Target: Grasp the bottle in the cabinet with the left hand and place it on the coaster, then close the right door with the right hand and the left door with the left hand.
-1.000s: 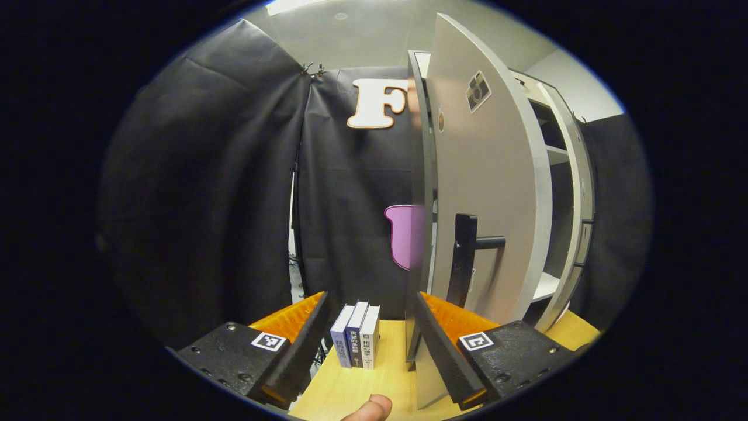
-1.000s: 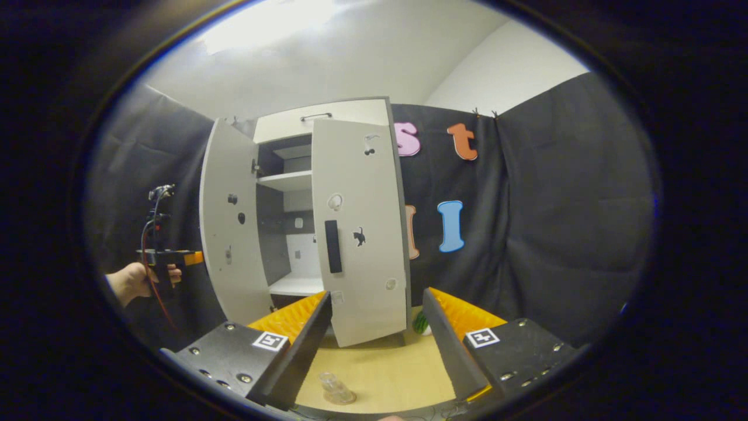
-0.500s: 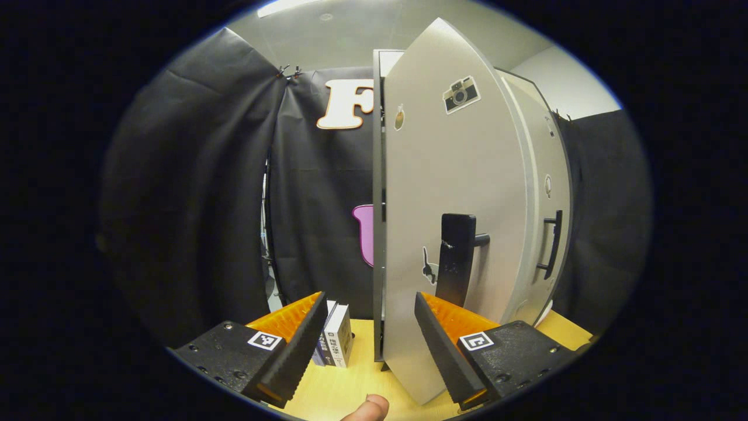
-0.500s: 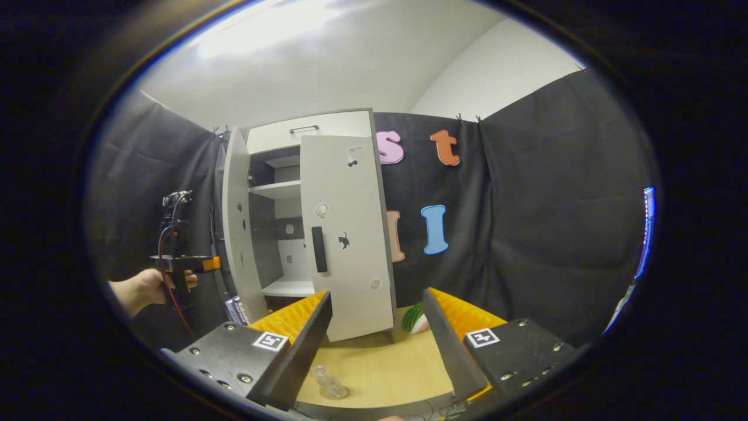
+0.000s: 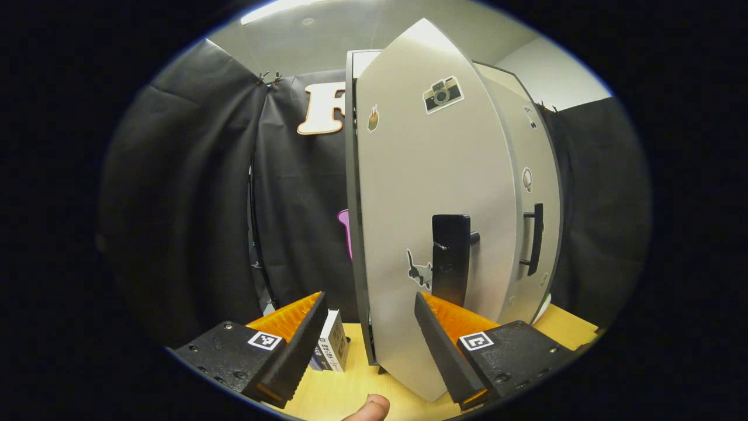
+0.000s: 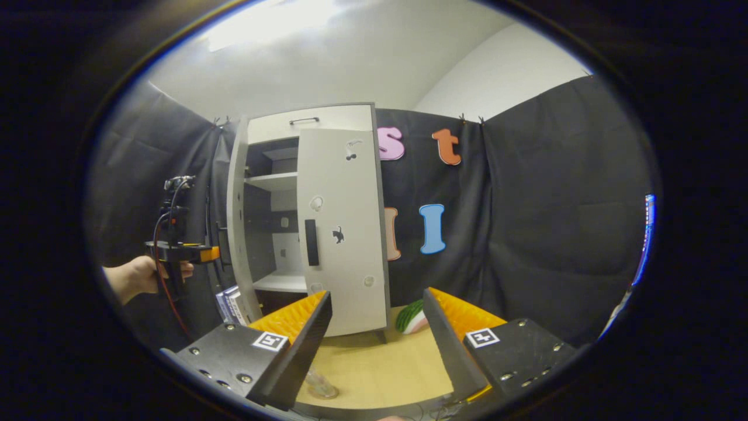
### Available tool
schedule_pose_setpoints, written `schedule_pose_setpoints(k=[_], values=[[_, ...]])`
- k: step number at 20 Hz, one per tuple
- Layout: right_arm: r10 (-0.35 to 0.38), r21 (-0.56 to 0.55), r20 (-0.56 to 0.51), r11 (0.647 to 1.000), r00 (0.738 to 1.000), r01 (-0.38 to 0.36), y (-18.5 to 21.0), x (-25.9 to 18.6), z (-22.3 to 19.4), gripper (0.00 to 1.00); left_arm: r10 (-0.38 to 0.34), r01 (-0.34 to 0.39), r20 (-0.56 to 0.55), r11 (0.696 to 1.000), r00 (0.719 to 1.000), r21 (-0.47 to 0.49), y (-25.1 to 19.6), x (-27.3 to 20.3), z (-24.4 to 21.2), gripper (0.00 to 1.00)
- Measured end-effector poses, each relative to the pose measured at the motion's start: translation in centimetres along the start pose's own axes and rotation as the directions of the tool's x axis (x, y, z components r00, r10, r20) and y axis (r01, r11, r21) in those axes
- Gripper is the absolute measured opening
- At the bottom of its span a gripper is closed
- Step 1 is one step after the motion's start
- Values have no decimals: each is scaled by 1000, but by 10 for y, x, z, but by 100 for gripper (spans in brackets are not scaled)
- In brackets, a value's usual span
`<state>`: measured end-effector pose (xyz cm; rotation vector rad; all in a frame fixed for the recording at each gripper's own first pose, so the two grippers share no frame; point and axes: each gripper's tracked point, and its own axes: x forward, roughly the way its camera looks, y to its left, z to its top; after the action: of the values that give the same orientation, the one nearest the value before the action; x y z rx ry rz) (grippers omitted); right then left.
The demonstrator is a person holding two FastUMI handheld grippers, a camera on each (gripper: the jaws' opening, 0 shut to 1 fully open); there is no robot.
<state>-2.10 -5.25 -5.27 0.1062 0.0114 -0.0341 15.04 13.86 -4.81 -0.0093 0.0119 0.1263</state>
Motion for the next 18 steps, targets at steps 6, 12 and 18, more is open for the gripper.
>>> schedule_pose_setpoints(k=[6,12,18], values=[[9,6,15,1000,1000,-9,4,24,-6,95,-27,27,8,1000,1000,17,-16,11,0,91],[17,-2,11,1000,1000,-17,5,41,-9,95,-70,70,33,998,997,7,-39,21,6,95],[-2,2,11,1000,1000,2,0,47,0,95,-106,106,22,994,994,-6,-65,34,9,91]])
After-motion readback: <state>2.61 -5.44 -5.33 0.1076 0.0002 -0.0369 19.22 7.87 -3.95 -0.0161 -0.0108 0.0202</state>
